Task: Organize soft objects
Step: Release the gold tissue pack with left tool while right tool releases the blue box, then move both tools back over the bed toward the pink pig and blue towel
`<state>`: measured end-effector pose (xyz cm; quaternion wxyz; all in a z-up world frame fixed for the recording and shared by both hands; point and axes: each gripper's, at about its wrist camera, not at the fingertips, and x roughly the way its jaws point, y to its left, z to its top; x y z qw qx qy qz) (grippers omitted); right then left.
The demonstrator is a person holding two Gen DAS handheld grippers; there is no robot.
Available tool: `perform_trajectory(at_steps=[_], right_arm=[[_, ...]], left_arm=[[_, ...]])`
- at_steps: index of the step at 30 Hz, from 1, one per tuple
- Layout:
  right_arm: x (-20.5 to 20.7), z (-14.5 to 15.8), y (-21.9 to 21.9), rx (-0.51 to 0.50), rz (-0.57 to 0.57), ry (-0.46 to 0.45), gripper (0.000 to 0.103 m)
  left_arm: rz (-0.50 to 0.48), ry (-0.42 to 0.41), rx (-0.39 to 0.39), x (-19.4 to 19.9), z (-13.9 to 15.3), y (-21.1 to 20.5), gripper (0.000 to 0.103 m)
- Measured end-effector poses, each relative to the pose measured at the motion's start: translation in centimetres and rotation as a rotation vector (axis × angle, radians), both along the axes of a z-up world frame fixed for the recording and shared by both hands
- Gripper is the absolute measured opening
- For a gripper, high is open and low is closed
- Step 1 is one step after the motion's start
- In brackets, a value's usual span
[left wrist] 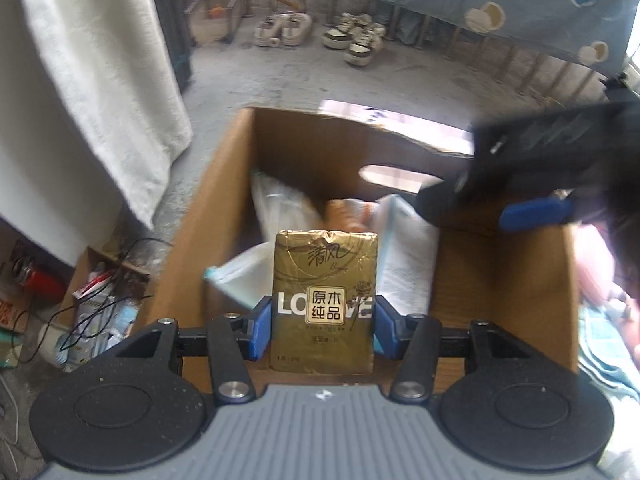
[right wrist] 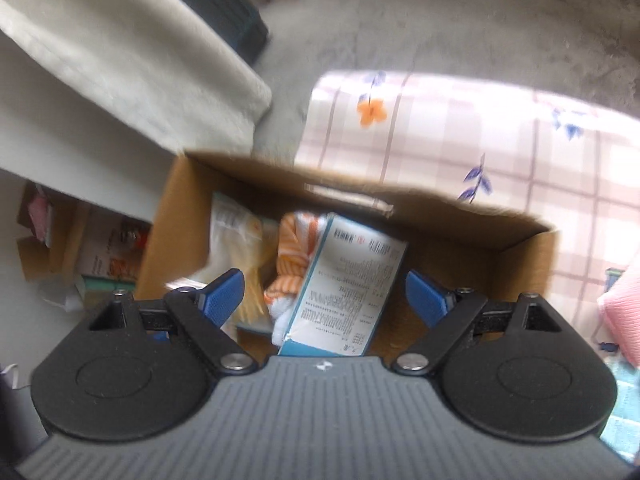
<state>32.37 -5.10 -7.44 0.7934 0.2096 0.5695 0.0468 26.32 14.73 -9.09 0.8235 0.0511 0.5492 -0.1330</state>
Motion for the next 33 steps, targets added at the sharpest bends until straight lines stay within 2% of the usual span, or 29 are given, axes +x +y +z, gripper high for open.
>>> perform_trajectory(at_steps=[4, 8, 12, 16, 21, 26, 30, 33], right_arm=[[-1.8, 3.2, -3.3, 0.000, -0.078, -0.095, 0.089], [-3.9, 4.8, -6.6, 0.001, -0.158, -0.139, 0.090], [-5.8, 4.2, -9.7, 0.012, -0.248, -0.139, 0.090], [-7.6, 2.7, -11.7, 0.023, -0.316, -0.144, 0.090], [-9.2, 1.0, -13.2, 0.053, -0.371, -0.128, 0.090], [-10.4, 0.9, -13.7, 0.061, -0.377, -0.133, 0.090], [-10.9, 0.9, -14.0, 0.069, -0.387, -0.126, 0.090], [-11.4, 1.1, -14.4, 0.071, -0.387, -0.122, 0.090]], left_arm=[[-0.054, 0.030, -0.039, 0.3, -0.4, -2.3, 0.053], [-0.111, 0.067, -0.065, 1.0, -1.5, -4.9, 0.053], [-0.145, 0.077, -0.067, 1.8, -3.0, -7.7, 0.054], [-0.185, 0.041, -0.038, 2.1, -4.3, -10.6, 0.067], [-0.226, 0.041, -0.018, 2.3, -5.5, -12.6, 0.067], [-0.200, 0.000, 0.016, 1.7, -4.5, -12.3, 0.071], [-0.127, -0.071, 0.099, 1.3, -3.5, -11.0, 0.073], [-0.091, -0.033, 0.135, 2.1, -4.4, -10.6, 0.073]])
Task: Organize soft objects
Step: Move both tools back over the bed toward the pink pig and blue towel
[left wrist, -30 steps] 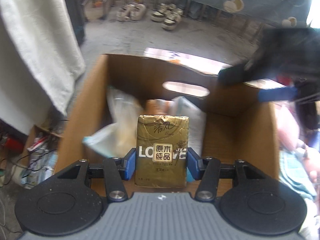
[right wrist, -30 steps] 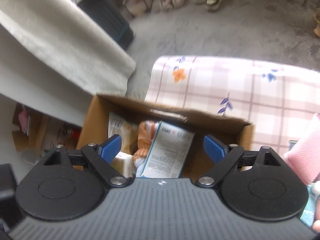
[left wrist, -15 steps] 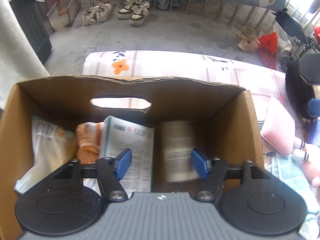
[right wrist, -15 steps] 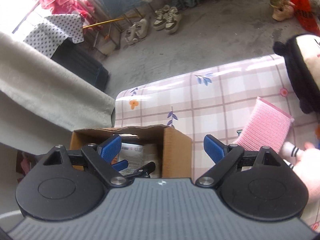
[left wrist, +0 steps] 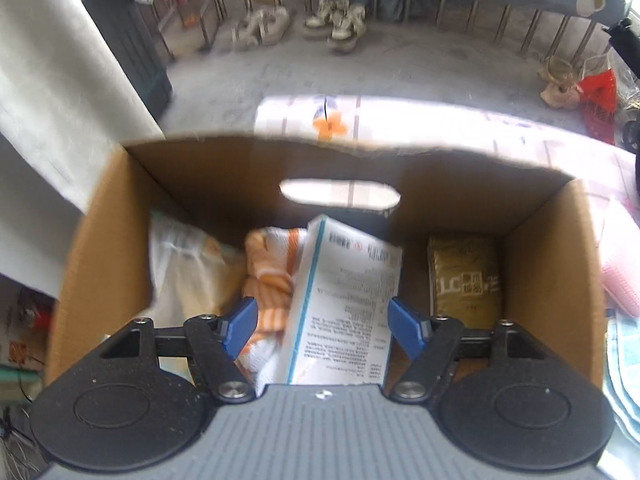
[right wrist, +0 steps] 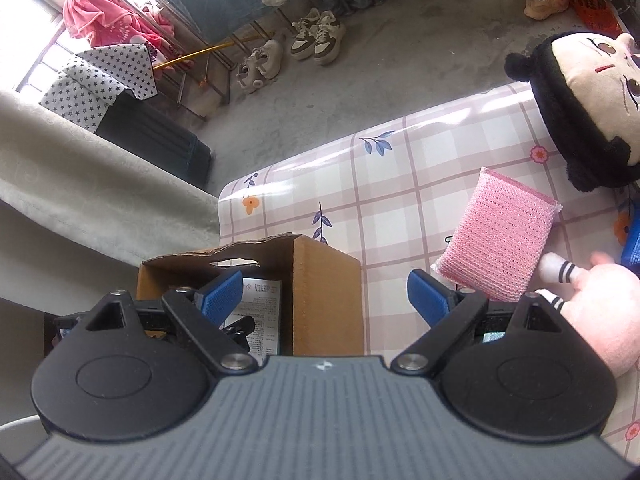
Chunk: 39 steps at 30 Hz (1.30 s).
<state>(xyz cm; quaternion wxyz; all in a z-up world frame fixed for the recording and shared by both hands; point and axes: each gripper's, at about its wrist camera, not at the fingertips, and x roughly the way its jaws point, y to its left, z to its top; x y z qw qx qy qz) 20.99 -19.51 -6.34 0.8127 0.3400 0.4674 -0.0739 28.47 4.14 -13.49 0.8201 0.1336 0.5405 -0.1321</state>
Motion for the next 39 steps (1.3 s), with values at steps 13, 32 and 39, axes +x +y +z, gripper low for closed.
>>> perform_trajectory(at_steps=[13, 32, 39], right_arm=[[-0.8, -0.1, -0.6, 0.010, -0.015, 0.006, 0.090], [-7.9, 4.0, -4.8, -0.029, 0.010, -0.126, 0.090], [-13.5, 4.3, -10.8, 0.040, 0.015, -0.131, 0.090]], left_arm=[[-0.021, 0.127, -0.103, 1.1, -2.6, 0.1, 0.071], [0.092, -0.071, -0.152, -4.3, 8.9, 2.7, 0.090], [0.106, -0.120, -0.148, -9.0, 13.4, 0.1, 0.095]])
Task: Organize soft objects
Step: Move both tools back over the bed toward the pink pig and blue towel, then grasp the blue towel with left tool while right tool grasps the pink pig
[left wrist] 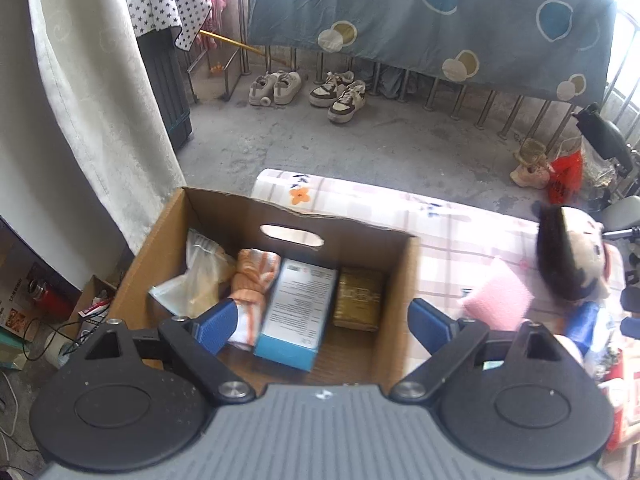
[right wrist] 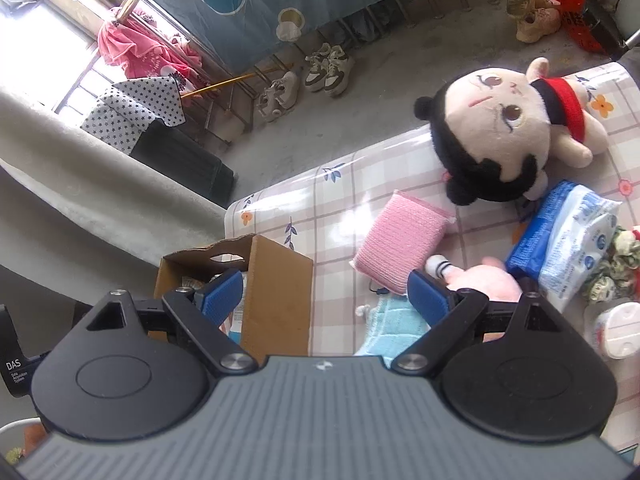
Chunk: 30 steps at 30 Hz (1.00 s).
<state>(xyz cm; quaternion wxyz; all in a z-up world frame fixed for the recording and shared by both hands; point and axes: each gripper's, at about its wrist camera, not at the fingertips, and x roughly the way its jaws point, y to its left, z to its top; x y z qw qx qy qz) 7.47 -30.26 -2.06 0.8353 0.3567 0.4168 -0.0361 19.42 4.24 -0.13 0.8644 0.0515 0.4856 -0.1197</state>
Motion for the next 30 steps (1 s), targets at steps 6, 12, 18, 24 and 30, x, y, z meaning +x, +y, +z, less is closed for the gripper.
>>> perform_trajectory(at_steps=[6, 12, 18, 24, 30], right_arm=[[-5.1, 0.0, -5.7, 0.077, 0.026, 0.039, 0.090], [-8.5, -1.5, -8.4, 0.133, 0.084, 0.105, 0.090], [-8.8, -2.8, -10.0, 0.100, 0.171, 0.145, 0.090], [-7.2, -4.7, -12.0, 0.076, 0.216, 0.173, 0.090], [-5.8, -5.4, -12.4, 0.059, 0.254, 0.177, 0.090]], left_arm=[[0.003, -0.013, -0.053, -4.8, 2.1, -5.2, 0.102], [-0.029, 0.033, -0.085, -7.9, 2.6, -11.9, 0.103], [-0.243, 0.142, -0.031, -9.6, 0.3, -19.5, 0.103], [-0.480, 0.190, 0.185, -11.3, -4.9, -25.5, 0.103], [-0.468, 0.359, 0.253, -9.4, -11.3, -26.4, 0.100]])
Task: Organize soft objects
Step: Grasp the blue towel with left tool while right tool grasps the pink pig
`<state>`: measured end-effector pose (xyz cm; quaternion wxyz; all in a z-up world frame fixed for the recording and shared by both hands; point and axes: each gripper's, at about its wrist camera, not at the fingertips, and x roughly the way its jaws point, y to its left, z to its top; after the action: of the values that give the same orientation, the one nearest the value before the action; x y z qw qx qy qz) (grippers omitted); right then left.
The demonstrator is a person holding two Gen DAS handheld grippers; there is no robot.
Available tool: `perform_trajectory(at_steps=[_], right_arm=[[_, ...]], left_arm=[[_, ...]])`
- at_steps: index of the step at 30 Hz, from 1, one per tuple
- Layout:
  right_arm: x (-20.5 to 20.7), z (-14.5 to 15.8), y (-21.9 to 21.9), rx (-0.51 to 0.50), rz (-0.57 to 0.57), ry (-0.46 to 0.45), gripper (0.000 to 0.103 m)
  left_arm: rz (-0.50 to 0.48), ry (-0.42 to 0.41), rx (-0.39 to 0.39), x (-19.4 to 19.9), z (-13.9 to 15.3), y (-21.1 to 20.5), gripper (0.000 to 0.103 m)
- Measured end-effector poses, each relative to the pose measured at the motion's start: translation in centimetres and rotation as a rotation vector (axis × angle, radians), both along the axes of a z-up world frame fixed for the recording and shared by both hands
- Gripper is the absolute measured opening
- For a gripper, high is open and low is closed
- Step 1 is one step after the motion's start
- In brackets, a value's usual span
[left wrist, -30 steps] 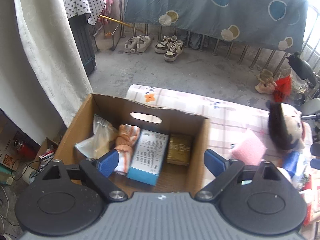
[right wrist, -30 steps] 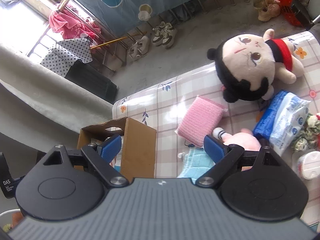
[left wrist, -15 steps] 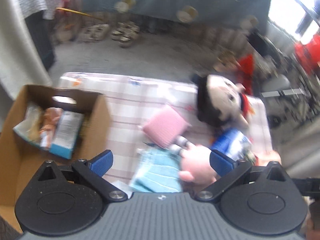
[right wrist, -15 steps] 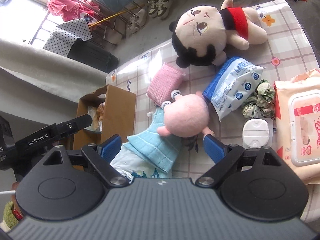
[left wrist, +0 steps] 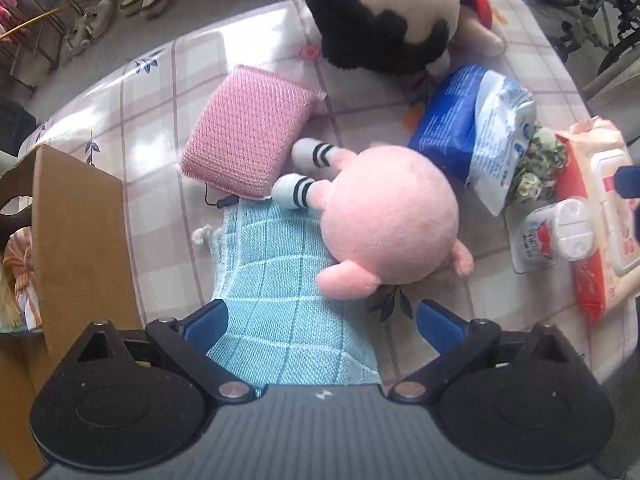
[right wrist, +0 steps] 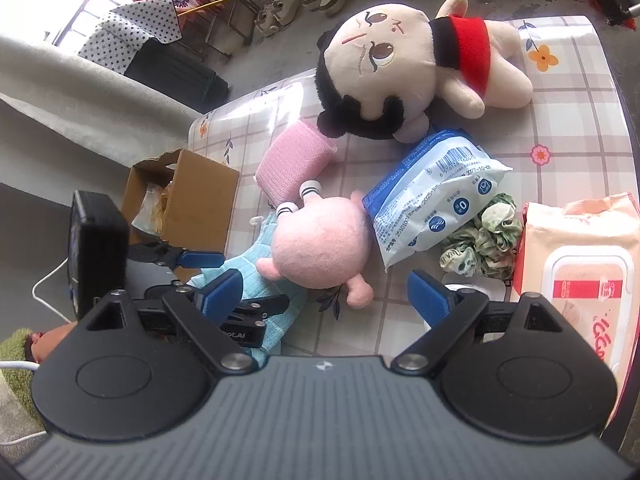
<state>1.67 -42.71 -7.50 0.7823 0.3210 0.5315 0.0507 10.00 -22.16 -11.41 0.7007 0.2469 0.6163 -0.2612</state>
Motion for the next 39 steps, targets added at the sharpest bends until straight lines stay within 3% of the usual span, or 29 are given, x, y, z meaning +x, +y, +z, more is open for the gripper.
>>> perform_trajectory(at_steps=[6, 8, 12, 20, 26, 35, 39], right_arm=[[1.2, -0.9, 0.3, 0.003, 0.002, 0.019, 0.090], [1.7, -1.1, 0.6, 0.001, 0.007, 0.018, 0.090], [3.0, -1.4, 1.4, 0.006, 0.021, 0.018, 0.090], [6.0, -3.1, 3.8, 0.039, -0.009, 0.073, 0.091], [8.7, -5.4, 5.8, 0.003, -0.019, 0.145, 0.091], [11.6, -8.9, 8.6, -0.106, 0.001, 0.264, 0.092], [12.4, -10.1, 9.6, -0.155, 0.016, 0.290, 0.100]], left_arm=[[0.009, 0.066, 0.069, 1.5, -3.5, -0.2, 0.090], [0.034, 0.089, 0.067, 2.2, -4.1, 0.0, 0.073], [0.087, 0.119, 0.086, 3.4, -5.0, 0.8, 0.062], [0.212, 0.160, 0.014, 4.9, -4.6, 3.4, 0.029], [0.290, 0.180, -0.050, 5.5, -4.1, 5.1, 0.022], [0.372, 0.216, -0.115, 6.4, -4.4, 6.7, 0.021], [0.386, 0.224, -0.133, 6.5, -4.6, 6.9, 0.021]])
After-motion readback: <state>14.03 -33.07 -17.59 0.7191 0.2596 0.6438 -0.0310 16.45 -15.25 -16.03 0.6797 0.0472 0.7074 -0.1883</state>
